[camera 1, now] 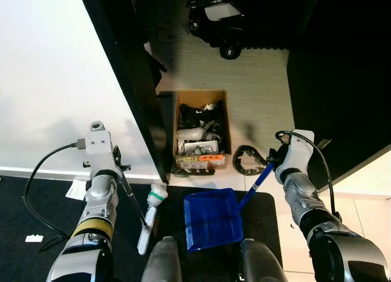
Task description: Sweep floor
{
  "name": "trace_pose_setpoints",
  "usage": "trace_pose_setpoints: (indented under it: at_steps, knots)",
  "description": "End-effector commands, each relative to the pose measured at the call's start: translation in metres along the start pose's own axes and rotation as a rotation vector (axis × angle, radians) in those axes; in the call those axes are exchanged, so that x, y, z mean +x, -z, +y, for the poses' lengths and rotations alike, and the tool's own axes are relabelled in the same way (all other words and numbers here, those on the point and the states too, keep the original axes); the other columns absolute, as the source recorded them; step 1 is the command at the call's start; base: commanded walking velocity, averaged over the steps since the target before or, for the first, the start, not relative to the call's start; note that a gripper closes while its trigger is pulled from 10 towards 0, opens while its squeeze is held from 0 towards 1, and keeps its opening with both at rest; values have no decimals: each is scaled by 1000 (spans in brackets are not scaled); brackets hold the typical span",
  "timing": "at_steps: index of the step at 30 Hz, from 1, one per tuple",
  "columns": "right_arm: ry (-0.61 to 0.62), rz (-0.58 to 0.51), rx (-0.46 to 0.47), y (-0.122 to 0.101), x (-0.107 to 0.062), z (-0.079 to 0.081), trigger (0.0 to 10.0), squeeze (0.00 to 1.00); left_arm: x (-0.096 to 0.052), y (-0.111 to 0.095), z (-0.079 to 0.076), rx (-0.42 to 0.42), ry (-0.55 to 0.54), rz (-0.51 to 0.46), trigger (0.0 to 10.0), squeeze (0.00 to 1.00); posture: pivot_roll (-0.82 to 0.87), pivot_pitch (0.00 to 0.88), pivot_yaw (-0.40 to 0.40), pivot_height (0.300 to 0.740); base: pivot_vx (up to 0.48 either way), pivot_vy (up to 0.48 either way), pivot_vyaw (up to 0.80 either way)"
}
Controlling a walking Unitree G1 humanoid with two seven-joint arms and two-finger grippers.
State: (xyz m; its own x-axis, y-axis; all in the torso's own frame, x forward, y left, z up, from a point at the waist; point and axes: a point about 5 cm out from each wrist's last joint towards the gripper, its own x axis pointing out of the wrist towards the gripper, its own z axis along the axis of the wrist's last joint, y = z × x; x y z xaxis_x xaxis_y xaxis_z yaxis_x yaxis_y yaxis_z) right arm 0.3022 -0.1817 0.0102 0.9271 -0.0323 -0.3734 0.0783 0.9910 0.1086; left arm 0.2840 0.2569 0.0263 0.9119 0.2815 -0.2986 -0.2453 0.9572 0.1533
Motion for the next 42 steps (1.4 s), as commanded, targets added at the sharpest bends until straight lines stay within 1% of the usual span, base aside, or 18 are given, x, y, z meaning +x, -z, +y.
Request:
trace_pose_setpoints:
  at_steps: [1,5,9,14,17,18,19,20,25,30,31,32,33,35,39,40,41,42]
  knots:
    - [14,21,25,5,-2,-5,10000,0,1,-2,15,84,-38,9,10000,0,48,79,9,740,0,0,0]
    - [20,24,26,5,-2,-7,10000,0,3,-7,18,82,-46,0,10000,0,51,79,8,740,0,0,0]
    - [34,30,30,5,-2,-7,10000,0,4,-14,9,3,26,-52,10000,0,54,84,22,740,0,0,0]
    - [33,30,33,6,-2,-5,10000,0,2,-13,4,21,49,-55,10000,0,54,95,19,740,0,0,0]
    - [30,30,30,6,-2,-5,10000,0,2,-14,12,44,4,-64,10000,0,59,108,26,740,0,0,0]
    - [29,31,27,7,-2,-4,10000,0,1,-15,19,71,-20,-74,10000,0,62,116,35,740,0,0,0]
    - [37,31,30,8,-3,-5,10000,0,0,-19,36,122,-74,-90,10000,0,69,125,51,740,0,0,0]
    - [37,31,30,8,-3,-5,10000,0,0,-19,36,122,-74,-90,10000,0,69,125,51,740,0,0,0]
    - [63,34,47,11,-5,-9,10000,0,0,-41,79,240,-233,-127,10000,0,95,135,59,740,0,0,0]
    - [61,39,45,13,-5,-6,10000,0,3,-46,82,250,-228,-132,10000,0,95,136,64,740,0,0,0]
    - [61,34,48,12,-5,-4,10000,0,8,-50,64,203,-126,-172,10000,0,89,149,65,740,0,0,0]
    - [61,34,48,12,-5,-4,10000,0,8,-50,64,203,-126,-172,10000,0,89,149,65,740,0,0,0]
    - [59,23,39,9,-4,-3,10000,0,13,-50,44,171,-46,-181,10000,0,75,169,63,740,0,0,0]
    - [57,17,32,8,-4,-2,10000,0,14,-48,38,156,-17,-178,10000,0,59,186,62,740,0,0,0]
    - [58,-17,8,3,-3,-2,10000,0,17,-47,10,77,80,-190,10000,0,-10,245,51,740,0,0,0]
    - [60,-40,7,-1,-3,-4,10000,0,17,-47,0,82,120,-205,10000,0,-44,275,34,740,0,0,0]
    - [60,-40,7,-1,-3,-4,10000,0,17,-47,0,82,120,-205,10000,0,-44,275,34,740,0,0,0]
    - [62,-79,-3,-5,-4,-8,10000,0,16,-47,-13,101,189,-223,10000,0,-68,299,23,740,0,0,0]
